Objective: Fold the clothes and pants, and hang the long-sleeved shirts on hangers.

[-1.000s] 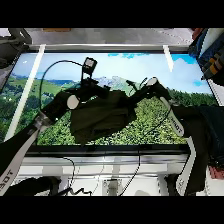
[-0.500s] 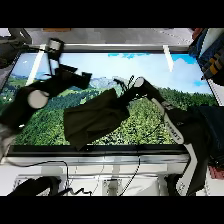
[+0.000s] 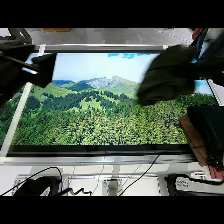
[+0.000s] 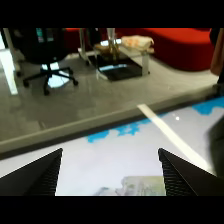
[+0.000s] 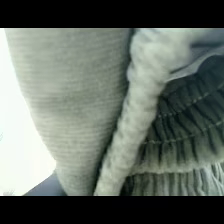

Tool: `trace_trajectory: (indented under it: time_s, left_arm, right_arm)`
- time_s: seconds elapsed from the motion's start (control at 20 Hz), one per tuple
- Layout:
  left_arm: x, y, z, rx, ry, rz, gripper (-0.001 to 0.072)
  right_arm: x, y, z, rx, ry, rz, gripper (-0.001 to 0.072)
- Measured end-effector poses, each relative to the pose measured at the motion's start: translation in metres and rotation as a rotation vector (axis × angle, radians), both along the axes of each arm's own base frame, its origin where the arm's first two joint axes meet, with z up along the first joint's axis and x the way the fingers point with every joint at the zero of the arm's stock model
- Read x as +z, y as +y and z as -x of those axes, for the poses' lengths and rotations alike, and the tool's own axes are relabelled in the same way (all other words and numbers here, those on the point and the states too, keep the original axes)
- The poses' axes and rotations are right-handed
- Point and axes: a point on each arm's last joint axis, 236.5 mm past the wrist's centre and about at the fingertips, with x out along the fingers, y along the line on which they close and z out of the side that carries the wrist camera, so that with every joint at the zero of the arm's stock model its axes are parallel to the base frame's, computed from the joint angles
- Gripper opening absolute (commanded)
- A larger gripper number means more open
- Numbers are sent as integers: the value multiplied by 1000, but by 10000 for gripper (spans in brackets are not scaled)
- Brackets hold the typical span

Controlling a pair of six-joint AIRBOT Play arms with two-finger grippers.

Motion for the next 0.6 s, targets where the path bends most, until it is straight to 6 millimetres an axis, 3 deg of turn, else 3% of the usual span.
trace_trajectory:
  time_s: [0.15, 0.3, 0.4, 0.45, 0.5, 0.55, 0.6]
  left_arm:
    - [12, 5, 12, 3, -34, 7, 695]
    - [15, 6, 16, 3, -42, 9, 695]
    - [15, 6, 16, 4, -43, 7, 696]
    - [15, 7, 17, 4, -44, 7, 696]
    - [15, 7, 17, 4, -44, 7, 696]
    - [16, 7, 17, 4, -45, 7, 696]
    - [16, 7, 17, 4, -45, 7, 696]
  right_arm:
    - [39, -120, 49, -335, -47, 120, 22]
    - [44, -221, 124, -703, 42, 204, 22]
    - [24, -259, 181, -895, 186, 209, 23]
    - [11, -267, 205, -958, 263, 196, 57]
    - [-3, -273, 228, -1016, 341, 175, 331]
    - [-13, -276, 244, -1063, 394, 155, 719]
    - [-22, -277, 259, -1107, 448, 133, 701]
